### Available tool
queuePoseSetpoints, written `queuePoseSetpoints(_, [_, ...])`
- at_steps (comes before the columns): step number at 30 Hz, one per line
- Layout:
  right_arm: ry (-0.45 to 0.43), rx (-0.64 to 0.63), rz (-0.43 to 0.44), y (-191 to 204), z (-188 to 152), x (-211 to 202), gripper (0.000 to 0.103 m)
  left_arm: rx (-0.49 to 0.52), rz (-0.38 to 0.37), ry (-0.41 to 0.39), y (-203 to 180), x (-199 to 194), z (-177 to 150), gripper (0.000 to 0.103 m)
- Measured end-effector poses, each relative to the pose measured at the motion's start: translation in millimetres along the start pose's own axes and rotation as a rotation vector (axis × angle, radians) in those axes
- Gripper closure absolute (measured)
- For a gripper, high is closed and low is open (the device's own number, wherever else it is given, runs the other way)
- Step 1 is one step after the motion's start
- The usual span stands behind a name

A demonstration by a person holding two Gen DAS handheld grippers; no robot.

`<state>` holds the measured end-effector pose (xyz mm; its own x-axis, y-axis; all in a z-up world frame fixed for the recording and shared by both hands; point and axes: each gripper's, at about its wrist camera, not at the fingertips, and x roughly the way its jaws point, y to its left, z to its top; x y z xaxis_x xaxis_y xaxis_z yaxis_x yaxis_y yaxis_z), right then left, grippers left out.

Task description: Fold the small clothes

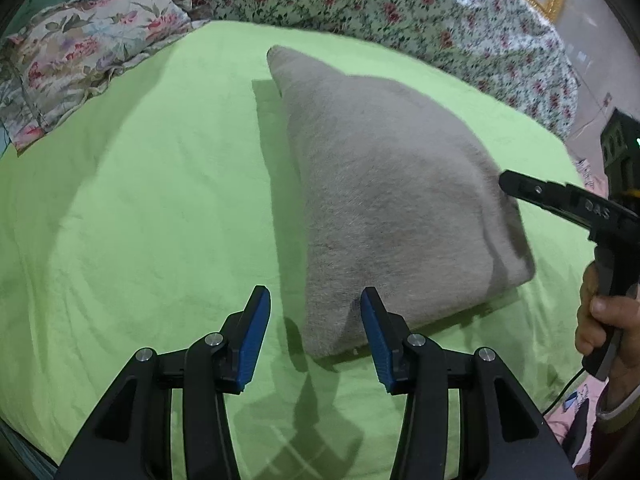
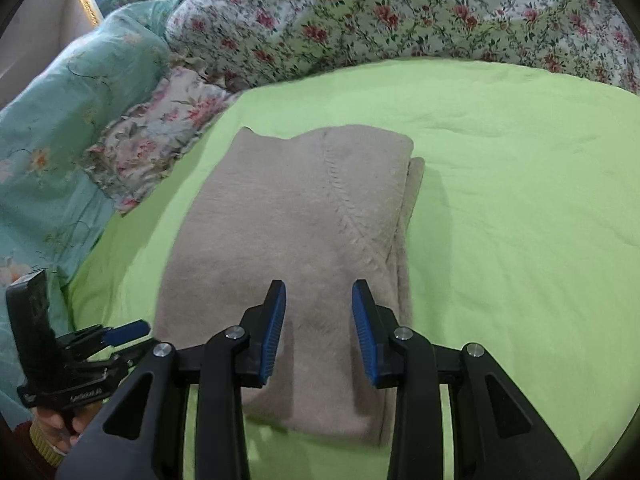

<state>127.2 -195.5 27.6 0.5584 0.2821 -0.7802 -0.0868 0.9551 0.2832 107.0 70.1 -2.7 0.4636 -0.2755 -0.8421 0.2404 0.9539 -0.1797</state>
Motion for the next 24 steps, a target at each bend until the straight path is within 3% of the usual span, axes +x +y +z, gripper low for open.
queuePoseSetpoints(4, [0.051,0.034,-0.015,-17.6,2.7,25.7,0.067,0.009,-0.002,0.019,-4.5,8.7,-0.9,0.055])
queuePoseSetpoints(9, [0.039,0.033,-0.017,-13.2,2.3,17.1,0.067,0.024,0.010,0.013,-9.7,6.5,-1.5,0.055])
queuePoseSetpoints(14, [0.002,0.023,-0.040,-3.8,-9.7,-13.5,0.053,0.020,0.011,0.002,-12.1,-5.0,-5.1,0.053])
queuePoseSetpoints(18, [-0.003,0.024,-0.042,1.3,-26.7,-33.8,0.049,0.041,0.054,-0.022,-15.3,-18.0,-12.9,0.035])
queuePoseSetpoints(21, [0.005,0.010,-0.049,8.1,-43.6,-44.9,0.040,0.050,0.085,-0.034,-17.1,-27.0,-21.4,0.022])
queuePoseSetpoints(24, [0.012,-0.002,-0.061,15.6,-62.0,-54.3,0.031,0.071,0.099,-0.041,-19.3,-35.2,-30.5,0.021])
